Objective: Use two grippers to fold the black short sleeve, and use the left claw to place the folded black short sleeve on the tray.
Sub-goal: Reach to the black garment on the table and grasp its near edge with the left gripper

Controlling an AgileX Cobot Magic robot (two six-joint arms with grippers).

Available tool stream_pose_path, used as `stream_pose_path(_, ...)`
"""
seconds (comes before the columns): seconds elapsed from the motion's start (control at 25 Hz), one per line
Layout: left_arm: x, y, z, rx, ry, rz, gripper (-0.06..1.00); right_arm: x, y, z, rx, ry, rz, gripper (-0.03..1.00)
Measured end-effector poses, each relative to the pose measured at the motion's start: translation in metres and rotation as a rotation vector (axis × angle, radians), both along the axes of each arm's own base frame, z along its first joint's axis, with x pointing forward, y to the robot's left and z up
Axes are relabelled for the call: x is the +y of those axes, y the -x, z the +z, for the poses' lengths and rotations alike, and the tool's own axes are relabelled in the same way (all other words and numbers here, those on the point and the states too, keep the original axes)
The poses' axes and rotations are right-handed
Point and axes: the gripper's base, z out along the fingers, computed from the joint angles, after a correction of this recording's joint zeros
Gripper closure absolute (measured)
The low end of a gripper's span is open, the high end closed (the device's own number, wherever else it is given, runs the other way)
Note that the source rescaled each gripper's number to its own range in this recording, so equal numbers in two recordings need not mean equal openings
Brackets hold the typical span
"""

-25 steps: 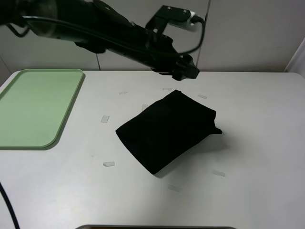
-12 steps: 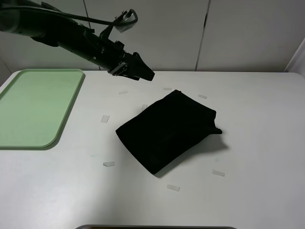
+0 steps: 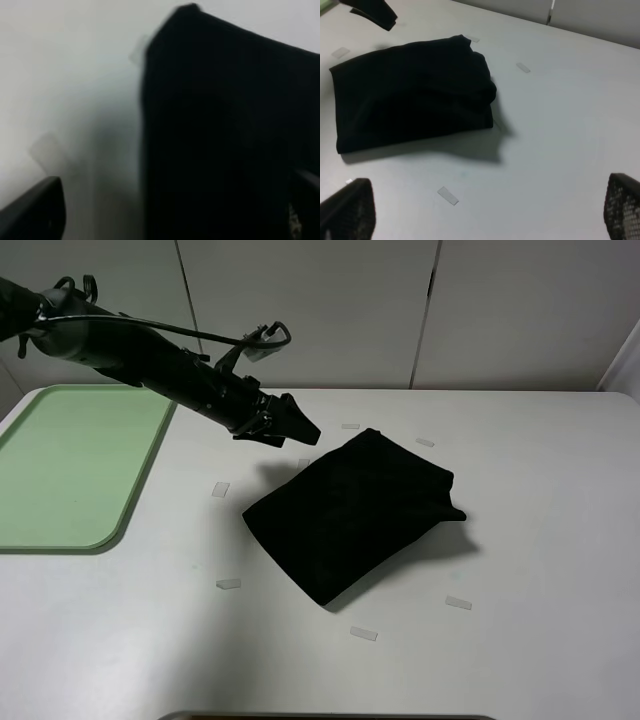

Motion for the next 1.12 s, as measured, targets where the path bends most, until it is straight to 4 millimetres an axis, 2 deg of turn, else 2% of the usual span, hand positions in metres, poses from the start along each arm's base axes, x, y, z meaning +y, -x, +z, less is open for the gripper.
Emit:
stream_pose_path(0.4,-0.003,-0.005,0.003,-0.07,0.063,0.014,0.06,0.0,0.0,0.0,0.0,0.0,0.0,-0.03)
stream_pose_path(0.64,-0.016,-0.002,-0.022,0.001,0.087,0.029,-0.04,0.0,0.0,0.0,0.0,0.0,0.0,-0.03)
stream_pose_path(0.88,-0.038,0.0,-0.034,0.028,0.119,0.02,-0.05,0.0,0.0,0.0,0.0,0.0,0.0,-0.03)
stream_pose_path(1.12,-0.059,0.011,-0.049,0.055,0.112,-0.035,-0.06,0.0,0.0,0.0,0.0,0.0,0.0,-0.03)
